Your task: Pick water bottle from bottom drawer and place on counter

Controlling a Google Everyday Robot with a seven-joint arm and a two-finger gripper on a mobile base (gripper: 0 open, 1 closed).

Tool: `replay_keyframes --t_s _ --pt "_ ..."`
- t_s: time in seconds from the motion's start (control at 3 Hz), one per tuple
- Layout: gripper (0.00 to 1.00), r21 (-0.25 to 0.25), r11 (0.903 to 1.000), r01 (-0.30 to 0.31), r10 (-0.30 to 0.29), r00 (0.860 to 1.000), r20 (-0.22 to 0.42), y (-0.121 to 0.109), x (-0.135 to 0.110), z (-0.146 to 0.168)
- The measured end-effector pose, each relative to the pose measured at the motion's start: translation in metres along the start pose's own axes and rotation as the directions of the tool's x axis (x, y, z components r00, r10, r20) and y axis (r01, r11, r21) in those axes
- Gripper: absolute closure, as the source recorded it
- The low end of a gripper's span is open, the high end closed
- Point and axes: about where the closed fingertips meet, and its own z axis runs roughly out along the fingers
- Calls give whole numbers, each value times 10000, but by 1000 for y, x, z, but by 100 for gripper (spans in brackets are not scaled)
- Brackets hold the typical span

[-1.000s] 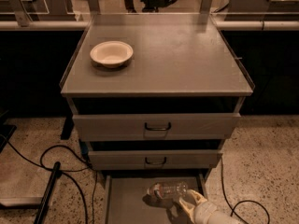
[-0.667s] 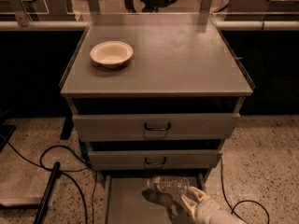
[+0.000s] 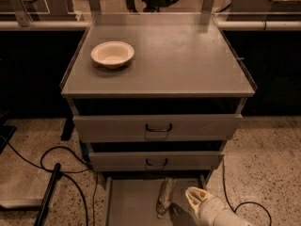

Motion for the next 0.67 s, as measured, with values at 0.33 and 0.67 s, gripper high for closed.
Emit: replay_keyframes --t_s 0.33,0.67 --pt "100 61 10000 73 -73 9999 78 -2 -4 0" --pt "100 517 9975 475 -495 9981 372 -15 -24 -14"
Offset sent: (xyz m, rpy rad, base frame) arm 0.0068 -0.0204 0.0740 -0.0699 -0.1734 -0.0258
